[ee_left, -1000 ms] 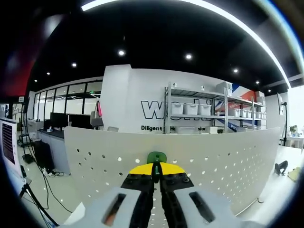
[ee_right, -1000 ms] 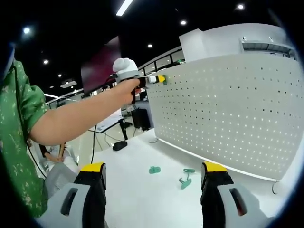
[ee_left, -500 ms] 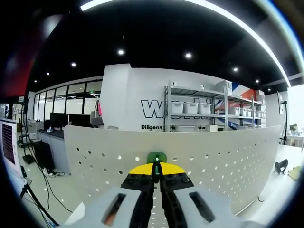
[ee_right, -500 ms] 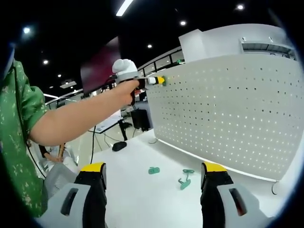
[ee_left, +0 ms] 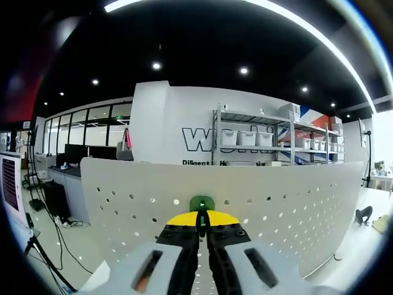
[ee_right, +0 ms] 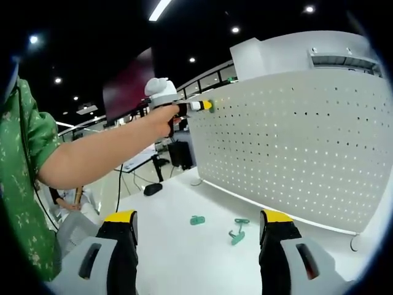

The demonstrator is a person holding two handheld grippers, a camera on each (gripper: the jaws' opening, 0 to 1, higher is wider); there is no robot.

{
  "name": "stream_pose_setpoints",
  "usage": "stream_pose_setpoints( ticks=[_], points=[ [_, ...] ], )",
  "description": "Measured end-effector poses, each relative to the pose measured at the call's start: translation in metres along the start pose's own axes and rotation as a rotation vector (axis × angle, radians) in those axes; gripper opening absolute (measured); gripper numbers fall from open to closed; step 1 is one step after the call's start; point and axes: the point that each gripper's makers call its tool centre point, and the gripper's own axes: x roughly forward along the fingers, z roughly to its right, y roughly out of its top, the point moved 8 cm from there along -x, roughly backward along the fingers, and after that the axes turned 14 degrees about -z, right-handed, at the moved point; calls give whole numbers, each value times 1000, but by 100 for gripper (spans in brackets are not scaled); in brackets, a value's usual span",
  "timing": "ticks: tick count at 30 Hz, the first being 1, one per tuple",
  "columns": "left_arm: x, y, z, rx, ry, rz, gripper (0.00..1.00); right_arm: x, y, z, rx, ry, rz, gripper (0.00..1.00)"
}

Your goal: Insert the hook assembly into the mounting plate slot until the hook locks in place.

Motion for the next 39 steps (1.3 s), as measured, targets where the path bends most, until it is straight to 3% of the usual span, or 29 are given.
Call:
stream_pose_setpoints(
  ticks=[39],
  points=[
    [-4, -5, 2, 69, -7, -27, 4, 2, -2, 1, 9, -1, -2, 82]
  ],
)
